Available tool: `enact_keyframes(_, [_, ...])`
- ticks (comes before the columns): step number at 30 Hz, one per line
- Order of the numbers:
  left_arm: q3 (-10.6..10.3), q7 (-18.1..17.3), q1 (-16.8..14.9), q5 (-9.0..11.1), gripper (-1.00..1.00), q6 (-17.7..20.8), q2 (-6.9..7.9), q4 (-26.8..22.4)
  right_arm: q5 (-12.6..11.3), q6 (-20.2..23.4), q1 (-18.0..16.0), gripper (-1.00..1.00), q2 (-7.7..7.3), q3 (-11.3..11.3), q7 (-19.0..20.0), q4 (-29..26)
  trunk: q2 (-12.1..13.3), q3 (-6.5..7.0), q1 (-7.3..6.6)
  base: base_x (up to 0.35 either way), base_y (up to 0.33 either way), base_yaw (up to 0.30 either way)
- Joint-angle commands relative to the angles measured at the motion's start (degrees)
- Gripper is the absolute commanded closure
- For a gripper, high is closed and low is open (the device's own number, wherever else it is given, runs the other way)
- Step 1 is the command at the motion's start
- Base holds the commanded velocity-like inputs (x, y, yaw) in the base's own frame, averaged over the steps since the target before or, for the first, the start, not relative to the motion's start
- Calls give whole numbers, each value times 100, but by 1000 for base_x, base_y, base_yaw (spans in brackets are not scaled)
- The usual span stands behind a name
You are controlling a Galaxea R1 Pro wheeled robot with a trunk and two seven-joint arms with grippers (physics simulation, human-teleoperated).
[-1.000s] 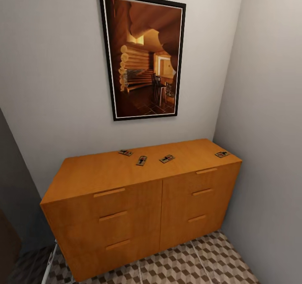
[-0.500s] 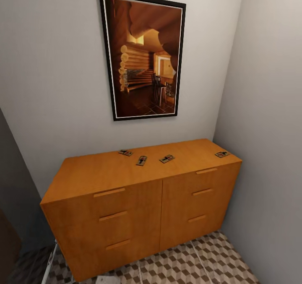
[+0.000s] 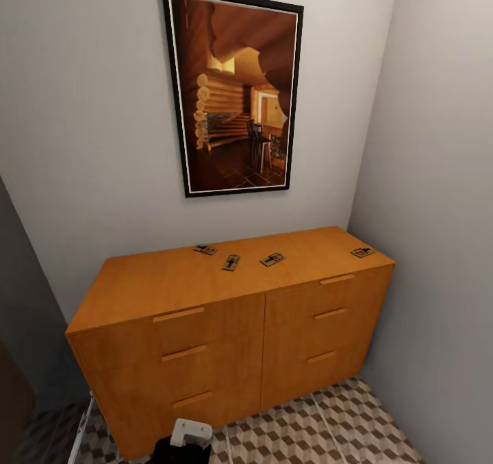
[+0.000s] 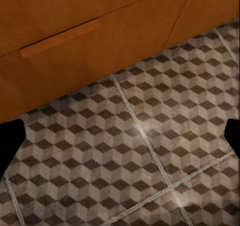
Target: Take the four mousetraps from the cabinet in the bathroom and place them on the bathroom floor. Make sure all four end up on the same floor surface, and ensure that at least two of them are either under or directly next to the same bathroom sink.
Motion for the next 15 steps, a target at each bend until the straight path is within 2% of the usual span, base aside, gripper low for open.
enact_keyframes(1, [-39,-2,-1,-50,-100,32,-3,-34,-3,85,0,-100,-2,-9,-2,-116,-3,-5,0,0,0,0])
enact_keyframes(15, [-165,-2,-1,-42,-100,40,-33,-331,32,580,0,-100,9,-38,-5,-1181,-3,-5,0,0,0,0])
